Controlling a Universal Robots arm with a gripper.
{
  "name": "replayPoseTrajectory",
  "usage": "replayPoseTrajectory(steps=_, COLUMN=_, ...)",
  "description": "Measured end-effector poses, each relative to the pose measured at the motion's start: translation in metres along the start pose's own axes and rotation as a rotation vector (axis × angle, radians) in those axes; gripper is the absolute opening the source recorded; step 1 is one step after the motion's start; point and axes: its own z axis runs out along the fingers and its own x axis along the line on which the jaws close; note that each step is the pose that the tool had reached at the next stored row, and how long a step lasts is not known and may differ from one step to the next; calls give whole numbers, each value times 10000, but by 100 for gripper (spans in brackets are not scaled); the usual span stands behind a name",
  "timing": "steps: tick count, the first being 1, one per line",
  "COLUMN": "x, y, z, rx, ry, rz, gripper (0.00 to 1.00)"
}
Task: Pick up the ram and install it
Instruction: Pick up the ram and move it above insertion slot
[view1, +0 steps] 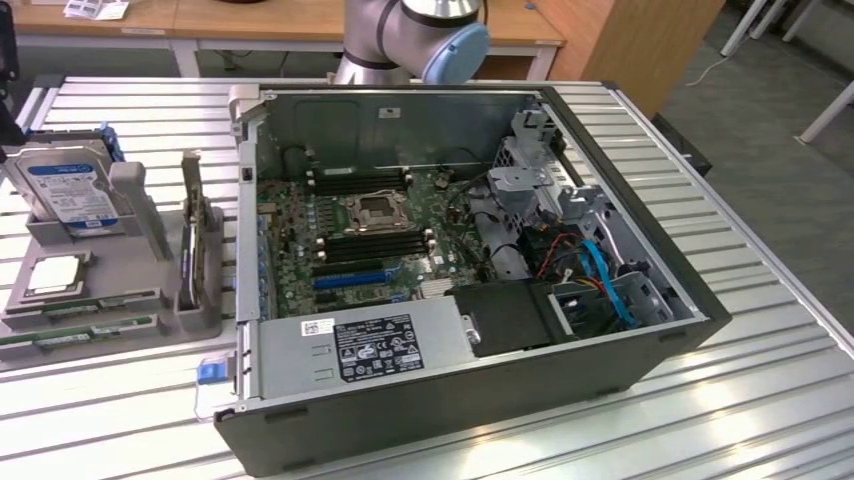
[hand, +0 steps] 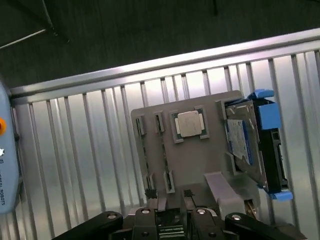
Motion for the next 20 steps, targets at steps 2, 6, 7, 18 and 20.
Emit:
replayPoseTrajectory(steps=2, x=1, y=0, z=-1, rx=-27, ry=-63, rz=-160, gripper=32)
replayPoseTrajectory(steps=6, x=1, y=0, z=0, rx=-51, ry=-316, rz=-442, gripper=32)
replayPoseTrajectory(steps=7, x=1, y=0, z=0, rx=-57, ry=-390, rz=-508, gripper=32)
replayPoseTrajectory(steps=18, x=1, y=0, z=0, rx=-30, ry=-770, rz=-1877, gripper=32)
replayPoseTrajectory(steps=20, x=1, y=-1, z=0, rx=-5, ry=-770, rz=-2247, gripper=32)
